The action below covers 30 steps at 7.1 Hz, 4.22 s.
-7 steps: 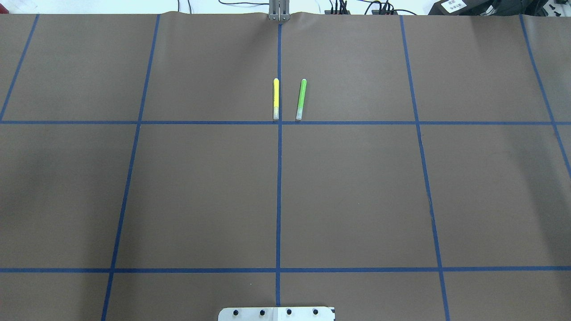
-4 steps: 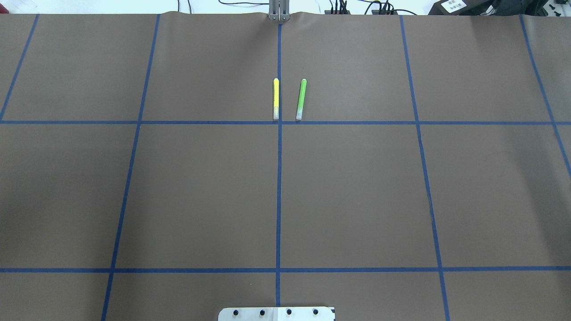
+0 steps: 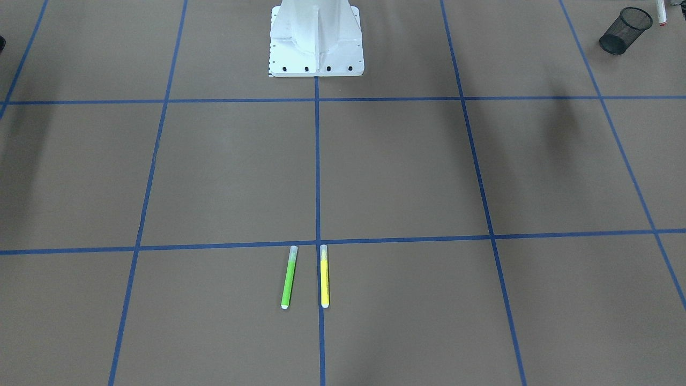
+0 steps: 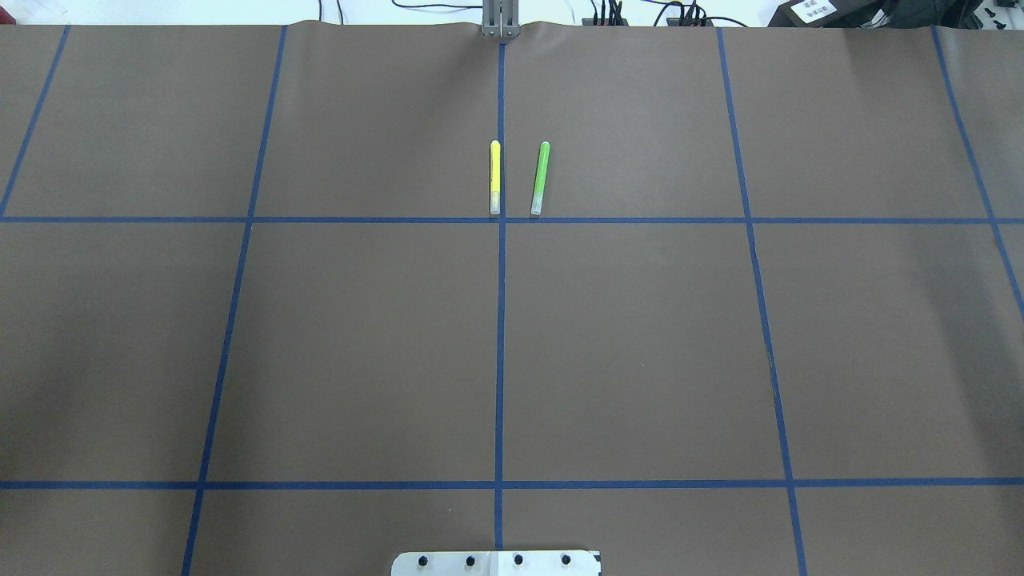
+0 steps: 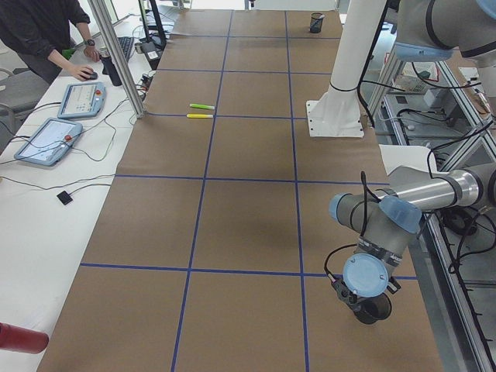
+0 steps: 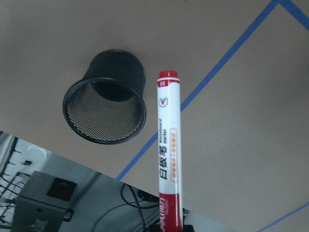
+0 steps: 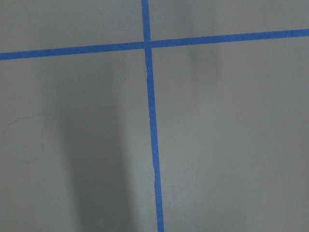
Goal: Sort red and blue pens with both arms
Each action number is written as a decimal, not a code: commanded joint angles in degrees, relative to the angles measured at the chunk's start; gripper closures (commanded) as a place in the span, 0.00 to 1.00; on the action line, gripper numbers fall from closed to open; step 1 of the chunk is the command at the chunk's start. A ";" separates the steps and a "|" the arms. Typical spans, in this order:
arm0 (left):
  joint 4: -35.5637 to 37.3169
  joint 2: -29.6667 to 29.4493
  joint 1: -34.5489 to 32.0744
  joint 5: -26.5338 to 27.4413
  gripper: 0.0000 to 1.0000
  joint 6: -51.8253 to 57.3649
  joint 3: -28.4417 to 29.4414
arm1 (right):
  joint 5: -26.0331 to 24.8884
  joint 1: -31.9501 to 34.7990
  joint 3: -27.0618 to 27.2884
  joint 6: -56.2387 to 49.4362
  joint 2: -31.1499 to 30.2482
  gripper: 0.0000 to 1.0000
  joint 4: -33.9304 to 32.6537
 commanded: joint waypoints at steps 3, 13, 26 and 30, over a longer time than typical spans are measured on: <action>3.32 0.13 -8.00 -1.55 1.00 -0.59 6.43 | -0.01 0.00 0.09 0.04 0.00 0.00 0.00; 5.97 -0.13 -11.96 -1.19 1.00 -8.15 11.36 | -0.10 -0.09 2.38 0.04 0.00 0.00 0.00; -22.31 -18.32 -12.41 -0.84 0.00 -11.40 8.57 | -0.01 -0.44 4.22 -0.23 0.18 0.00 4.71; -54.60 -21.21 7.91 -1.63 0.00 -25.33 9.16 | -0.53 -1.67 -2.69 0.21 3.68 0.00 10.61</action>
